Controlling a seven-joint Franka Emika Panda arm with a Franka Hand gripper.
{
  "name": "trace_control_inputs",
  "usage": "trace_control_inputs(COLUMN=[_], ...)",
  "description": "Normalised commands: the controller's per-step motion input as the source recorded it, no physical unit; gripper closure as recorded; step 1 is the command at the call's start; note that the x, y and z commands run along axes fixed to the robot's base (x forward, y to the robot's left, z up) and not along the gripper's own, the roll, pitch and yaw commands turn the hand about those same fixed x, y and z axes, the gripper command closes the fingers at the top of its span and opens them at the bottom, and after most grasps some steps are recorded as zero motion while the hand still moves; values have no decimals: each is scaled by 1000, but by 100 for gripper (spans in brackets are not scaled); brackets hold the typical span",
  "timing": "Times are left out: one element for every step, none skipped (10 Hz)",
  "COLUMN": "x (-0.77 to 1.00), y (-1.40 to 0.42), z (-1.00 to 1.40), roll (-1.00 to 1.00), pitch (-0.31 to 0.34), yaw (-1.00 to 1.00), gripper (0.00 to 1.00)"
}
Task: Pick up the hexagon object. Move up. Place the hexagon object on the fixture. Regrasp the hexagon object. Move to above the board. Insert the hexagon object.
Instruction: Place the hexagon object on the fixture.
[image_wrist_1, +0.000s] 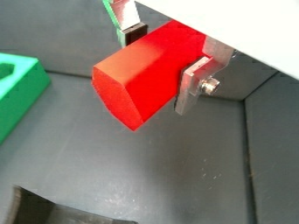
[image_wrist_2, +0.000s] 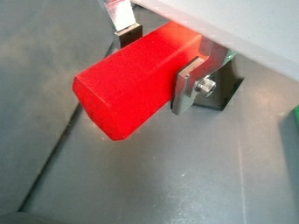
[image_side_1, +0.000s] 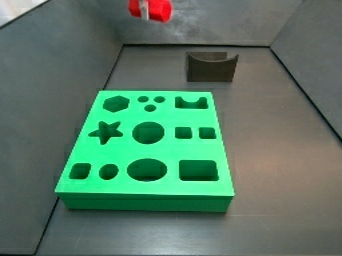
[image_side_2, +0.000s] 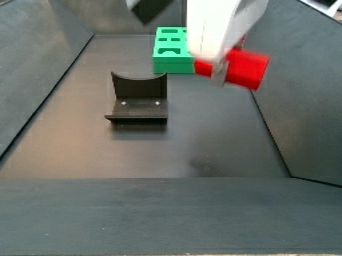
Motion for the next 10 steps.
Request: trace_control_inputs(x=[-13, -3, 7, 1000, 1000, 1000, 1000, 1000, 1000, 1000], y=[-13, -11, -8, -671, -665, -550, -473, -418, -386, -318], z=[760, 530, 356, -393, -436, -413, -359, -294, -282, -258], roll=[-40, -50, -57, 12, 11, 13, 14, 21, 26, 33], pitch=[20, 32, 40, -28, -27, -33, -30, -28, -29, -31], yaw=[22, 24, 26, -1000, -1000, -1000, -1000, -1000, -1000, -1000], gripper=[100, 100, 100, 100, 100, 100, 100, 100, 100, 100])
